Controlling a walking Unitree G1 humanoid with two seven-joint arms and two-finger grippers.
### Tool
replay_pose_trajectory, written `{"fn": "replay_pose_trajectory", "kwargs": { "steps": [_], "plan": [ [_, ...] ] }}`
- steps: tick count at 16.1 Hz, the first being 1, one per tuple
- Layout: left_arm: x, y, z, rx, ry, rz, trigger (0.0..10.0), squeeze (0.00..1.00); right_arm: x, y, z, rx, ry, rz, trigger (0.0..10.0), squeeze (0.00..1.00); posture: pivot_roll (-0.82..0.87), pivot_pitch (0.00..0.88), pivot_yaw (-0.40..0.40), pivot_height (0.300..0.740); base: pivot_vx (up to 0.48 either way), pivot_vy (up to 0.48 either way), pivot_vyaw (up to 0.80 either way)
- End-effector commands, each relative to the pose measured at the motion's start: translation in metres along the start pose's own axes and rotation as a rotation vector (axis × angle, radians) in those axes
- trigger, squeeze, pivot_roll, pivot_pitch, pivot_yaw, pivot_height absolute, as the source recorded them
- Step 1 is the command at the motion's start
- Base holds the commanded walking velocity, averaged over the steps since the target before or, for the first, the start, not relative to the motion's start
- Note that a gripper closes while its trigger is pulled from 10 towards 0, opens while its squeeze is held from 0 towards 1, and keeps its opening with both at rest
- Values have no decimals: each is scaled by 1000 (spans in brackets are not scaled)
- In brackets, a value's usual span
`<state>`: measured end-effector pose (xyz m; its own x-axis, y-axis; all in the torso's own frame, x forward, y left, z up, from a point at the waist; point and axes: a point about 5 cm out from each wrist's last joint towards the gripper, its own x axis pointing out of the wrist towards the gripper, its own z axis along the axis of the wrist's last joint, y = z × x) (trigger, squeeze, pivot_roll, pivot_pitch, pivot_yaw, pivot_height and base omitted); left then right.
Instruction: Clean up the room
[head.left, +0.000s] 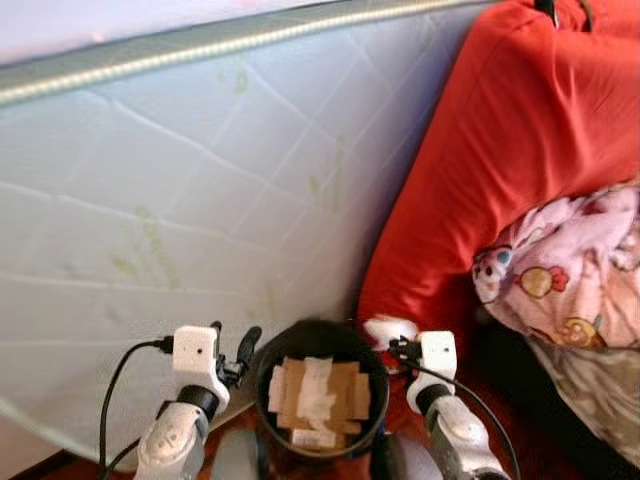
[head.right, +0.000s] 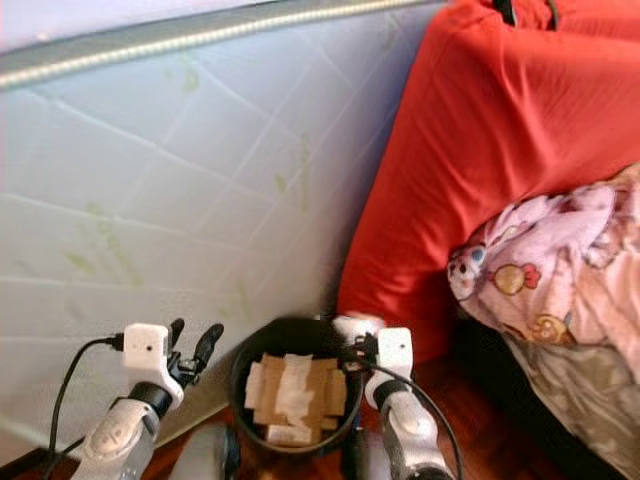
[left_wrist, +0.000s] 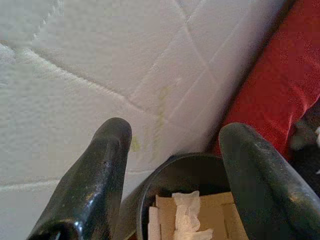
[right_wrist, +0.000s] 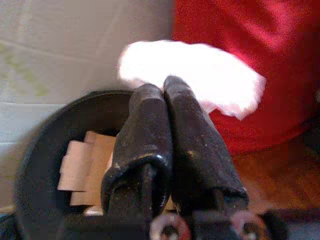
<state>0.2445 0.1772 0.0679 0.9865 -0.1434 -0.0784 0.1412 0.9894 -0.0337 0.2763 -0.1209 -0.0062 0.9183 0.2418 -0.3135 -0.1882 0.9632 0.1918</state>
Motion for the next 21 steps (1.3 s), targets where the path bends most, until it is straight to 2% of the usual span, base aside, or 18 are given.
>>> {"fn": "replay_pose_trajectory", "kwargs": {
  "steps": [1, 3, 6, 10, 13, 16, 20, 21],
  "plan": [
    [-3, 4, -2, -4, 12, 20, 10000, 0, 1, 8, -3, 6, 20, 43, 10000, 0, 121, 96, -53, 584, 0, 0, 0],
    [-3, 2, 0, -4, 8, 10, 10000, 0, 4, 14, -6, -48, 87, 110, 10000, 0, 131, 109, -61, 584, 0, 0, 0],
    [3, 2, 10, 9, -20, 0, 10000, 0, 13, 10, 4, -44, 114, 60, 10000, 0, 145, 136, -77, 584, 0, 0, 0],
    [4, 8, 23, 37, -57, 31, 10000, 0, 32, 20, 37, -49, 60, 98, 10000, 0, 196, 186, -116, 584, 0, 0, 0],
    [-7, 6, 29, 27, -78, 58, 10000, 0, 44, 30, 59, -76, 45, 119, 10000, 0, 225, 241, -140, 584, 0, 0, 0],
    [-21, -3, 29, 12, -66, 69, 10000, 0, 46, 52, 51, -195, 149, 242, 10000, 0, 261, 288, -155, 584, 0, 0, 0],
    [-35, -7, 29, 4, -39, 83, 10000, 0, 41, 65, 36, -289, 246, 346, 10000, 0, 279, 328, -163, 584, 0, 0, 0],
    [-38, -8, 28, 1, -31, 84, 10000, 0, 40, 68, 31, -339, 270, 371, 10000, 0, 281, 336, -166, 584, 0, 0, 0]
  ]
}}
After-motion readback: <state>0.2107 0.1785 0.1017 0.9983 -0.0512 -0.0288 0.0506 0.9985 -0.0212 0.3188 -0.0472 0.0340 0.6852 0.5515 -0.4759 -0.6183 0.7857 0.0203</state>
